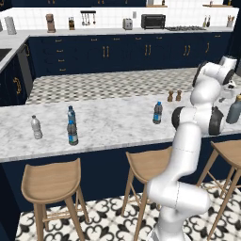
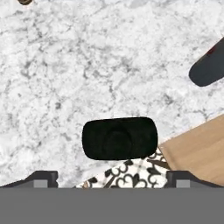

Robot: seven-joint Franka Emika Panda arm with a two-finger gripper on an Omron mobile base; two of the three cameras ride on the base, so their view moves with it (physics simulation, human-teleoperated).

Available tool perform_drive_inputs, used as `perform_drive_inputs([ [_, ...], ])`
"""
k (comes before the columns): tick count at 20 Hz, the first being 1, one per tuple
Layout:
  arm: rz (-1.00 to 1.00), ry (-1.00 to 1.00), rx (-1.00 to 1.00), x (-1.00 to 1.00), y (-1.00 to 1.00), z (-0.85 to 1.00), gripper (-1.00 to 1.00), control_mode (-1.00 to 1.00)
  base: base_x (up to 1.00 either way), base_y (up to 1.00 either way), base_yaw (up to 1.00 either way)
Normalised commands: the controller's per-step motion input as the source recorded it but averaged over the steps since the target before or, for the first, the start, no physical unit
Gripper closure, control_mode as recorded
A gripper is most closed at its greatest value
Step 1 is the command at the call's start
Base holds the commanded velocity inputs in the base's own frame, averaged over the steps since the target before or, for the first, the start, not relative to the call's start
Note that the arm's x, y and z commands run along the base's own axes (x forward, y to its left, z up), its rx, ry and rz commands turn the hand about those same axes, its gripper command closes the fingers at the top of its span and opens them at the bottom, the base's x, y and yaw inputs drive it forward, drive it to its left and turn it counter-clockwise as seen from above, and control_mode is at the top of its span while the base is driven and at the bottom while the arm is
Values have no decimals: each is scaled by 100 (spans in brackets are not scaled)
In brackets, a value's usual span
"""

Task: Move the plastic bottles in the middle to the plastics group, and the glass bottles in the middle to the glass group.

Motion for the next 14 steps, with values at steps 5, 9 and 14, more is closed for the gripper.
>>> perform_drive_inputs([
  [5, 1, -34, -17, -75, 53, 2, -100, -100, 0, 0, 0],
  [9, 3, -30, -22, -37, 97, 0, -100, -100, 0, 0, 0],
  [14, 1, -7, -11, 1, 100, 14, -100, -100, 0, 0, 0],
])
